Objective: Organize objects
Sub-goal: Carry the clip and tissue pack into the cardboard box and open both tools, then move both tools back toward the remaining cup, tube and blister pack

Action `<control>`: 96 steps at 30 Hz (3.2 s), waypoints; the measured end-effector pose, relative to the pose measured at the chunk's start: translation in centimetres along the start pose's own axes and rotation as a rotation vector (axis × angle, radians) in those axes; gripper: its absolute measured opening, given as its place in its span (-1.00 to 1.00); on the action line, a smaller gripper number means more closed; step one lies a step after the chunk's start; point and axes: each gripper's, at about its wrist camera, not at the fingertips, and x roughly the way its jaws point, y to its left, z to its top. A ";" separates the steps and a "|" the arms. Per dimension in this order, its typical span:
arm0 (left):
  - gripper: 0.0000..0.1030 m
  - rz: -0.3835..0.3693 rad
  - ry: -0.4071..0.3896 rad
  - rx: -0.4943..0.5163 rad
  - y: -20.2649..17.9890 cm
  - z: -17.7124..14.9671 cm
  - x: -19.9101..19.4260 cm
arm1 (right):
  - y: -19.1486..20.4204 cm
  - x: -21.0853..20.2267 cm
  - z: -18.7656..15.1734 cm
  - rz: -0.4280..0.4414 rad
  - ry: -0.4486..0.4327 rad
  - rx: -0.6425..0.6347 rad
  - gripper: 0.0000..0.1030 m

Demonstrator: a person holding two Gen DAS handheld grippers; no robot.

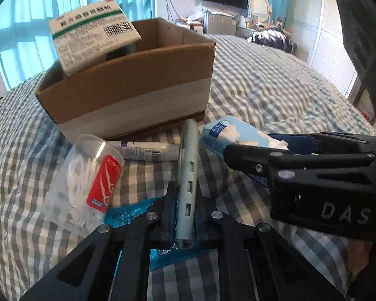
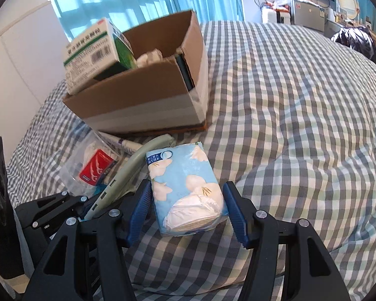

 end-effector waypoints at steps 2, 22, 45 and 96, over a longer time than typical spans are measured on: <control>-0.80 -0.004 -0.012 -0.024 0.2 0.1 -0.8 | 0.2 -0.7 0.0 0.001 -0.024 -0.009 0.13; -0.81 0.013 -0.123 -0.176 1.4 2.0 -12.6 | 2.9 -11.9 -0.4 0.012 -0.170 -0.083 0.13; -0.81 0.079 -0.234 -0.231 9.4 15.3 -11.9 | 8.3 -11.7 15.3 0.000 -0.312 -0.244 0.13; 1.00 0.182 -0.381 -0.178 7.6 17.0 -21.0 | 8.2 -20.4 16.9 -0.042 -0.438 -0.193 0.91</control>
